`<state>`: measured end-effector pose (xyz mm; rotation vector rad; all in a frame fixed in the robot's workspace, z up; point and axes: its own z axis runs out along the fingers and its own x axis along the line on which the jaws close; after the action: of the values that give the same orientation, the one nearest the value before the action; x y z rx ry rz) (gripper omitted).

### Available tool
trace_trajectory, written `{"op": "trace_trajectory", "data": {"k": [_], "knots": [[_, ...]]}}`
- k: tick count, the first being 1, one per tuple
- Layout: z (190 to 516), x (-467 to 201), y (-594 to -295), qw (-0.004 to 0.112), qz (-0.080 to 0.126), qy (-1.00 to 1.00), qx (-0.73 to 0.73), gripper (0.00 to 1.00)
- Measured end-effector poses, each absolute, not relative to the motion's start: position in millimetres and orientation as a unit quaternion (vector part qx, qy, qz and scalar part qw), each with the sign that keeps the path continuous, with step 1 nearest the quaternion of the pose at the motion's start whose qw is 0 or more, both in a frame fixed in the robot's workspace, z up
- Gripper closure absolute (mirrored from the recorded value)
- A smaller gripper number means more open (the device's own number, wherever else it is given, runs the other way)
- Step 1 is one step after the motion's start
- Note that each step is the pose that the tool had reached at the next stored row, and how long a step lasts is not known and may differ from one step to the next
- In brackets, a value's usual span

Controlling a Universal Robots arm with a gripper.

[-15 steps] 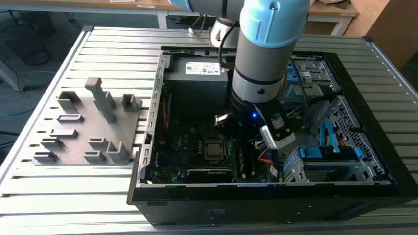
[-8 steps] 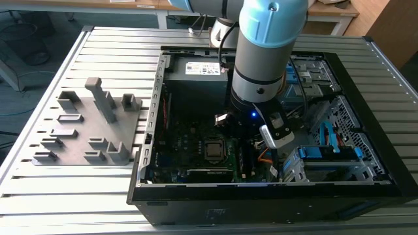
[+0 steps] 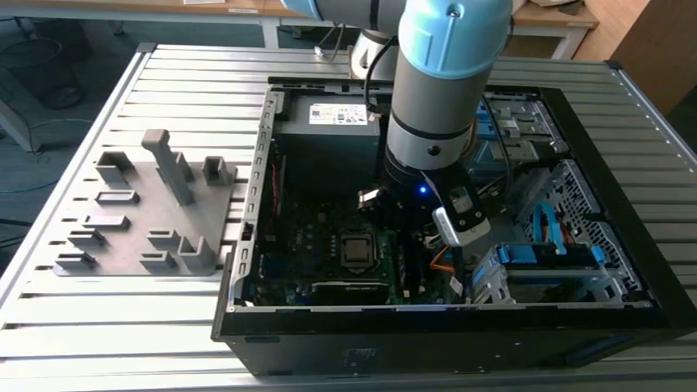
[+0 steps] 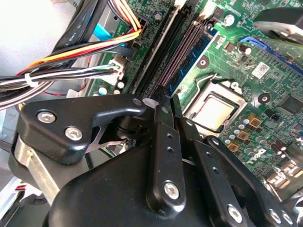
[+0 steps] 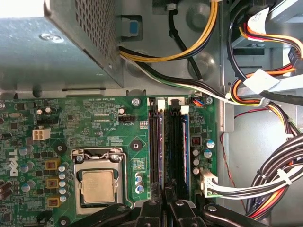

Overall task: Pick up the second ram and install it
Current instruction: 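Insert the second ram into the second slot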

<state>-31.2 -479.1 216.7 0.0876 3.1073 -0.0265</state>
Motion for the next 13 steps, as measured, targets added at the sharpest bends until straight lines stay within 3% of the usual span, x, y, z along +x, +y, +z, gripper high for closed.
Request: {"op": "trace_trajectory", "data": {"k": [13], "knots": [[216.6,-31.1,-478.9,0.017,-0.008,1.000,0.011,0.86]]}}
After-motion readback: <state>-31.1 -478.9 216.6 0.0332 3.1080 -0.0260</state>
